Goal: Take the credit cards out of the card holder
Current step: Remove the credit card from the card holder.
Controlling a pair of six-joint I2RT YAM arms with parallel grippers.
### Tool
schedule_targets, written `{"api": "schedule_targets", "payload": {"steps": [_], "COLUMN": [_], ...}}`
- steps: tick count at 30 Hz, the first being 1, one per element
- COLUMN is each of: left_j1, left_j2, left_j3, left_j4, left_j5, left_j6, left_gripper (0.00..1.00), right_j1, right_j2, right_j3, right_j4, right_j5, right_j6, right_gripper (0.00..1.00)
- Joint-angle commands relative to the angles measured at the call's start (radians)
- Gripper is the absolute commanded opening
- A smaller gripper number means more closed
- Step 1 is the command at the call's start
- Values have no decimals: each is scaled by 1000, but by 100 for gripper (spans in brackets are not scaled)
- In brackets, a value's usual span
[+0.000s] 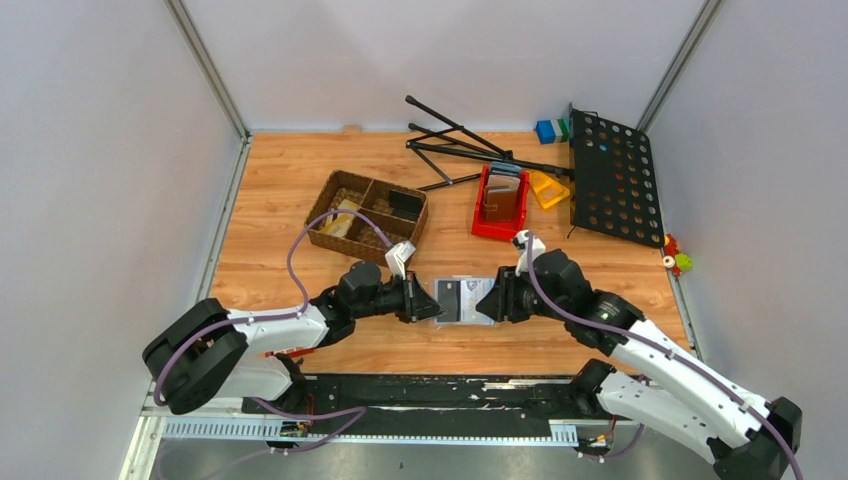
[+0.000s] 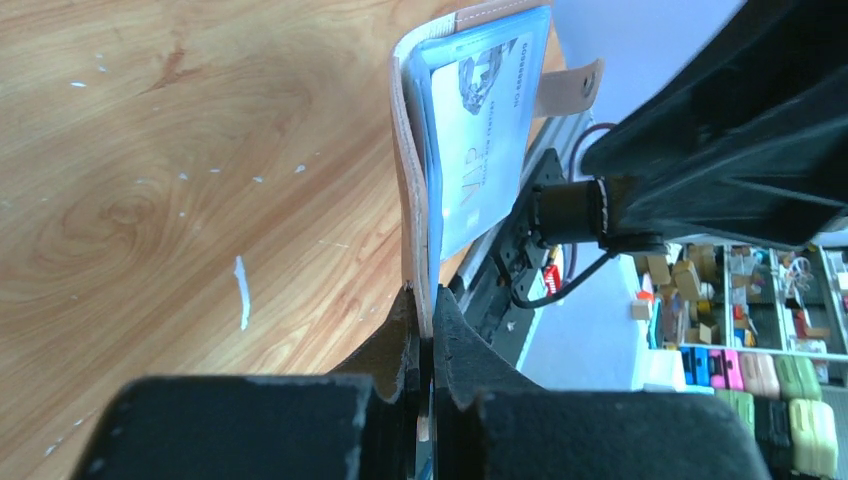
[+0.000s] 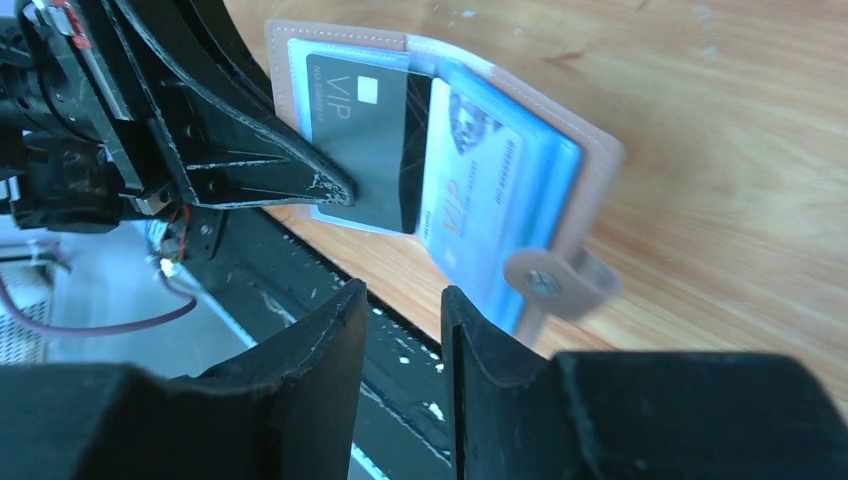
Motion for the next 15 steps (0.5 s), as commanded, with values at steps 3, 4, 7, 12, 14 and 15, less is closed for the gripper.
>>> {"api": "schedule_targets", "payload": {"steps": [3, 4, 7, 12, 14, 15], "left_j1": [4, 4, 4, 6, 6, 6], "left_j2": [-57, -64, -75, -65, -50, -40], "left_j3": [-15, -21, -32, -56, -65, -67], "left_j4": [172, 186, 234, 358, 431, 481], "left_j5": [80, 83, 110, 147, 169, 180], "left_j6": [-35, -43, -70, -132, -173, -192], "left_gripper": [0, 0, 0, 0, 0, 0], "right_j1": [-22, -34, -82, -201, -230, -240], "right_j2": [75, 76, 67, 36, 29, 25], "right_j3": [-71, -81, -126, -223, -251, -261], "right_j4": [267, 285, 341, 499, 560, 580], "right_j5": [-203, -215, -279, -460, -505, -520], "right_j6": [87, 97, 130, 237, 272, 283], "right_gripper": [33, 32, 33, 34, 34, 34]}}
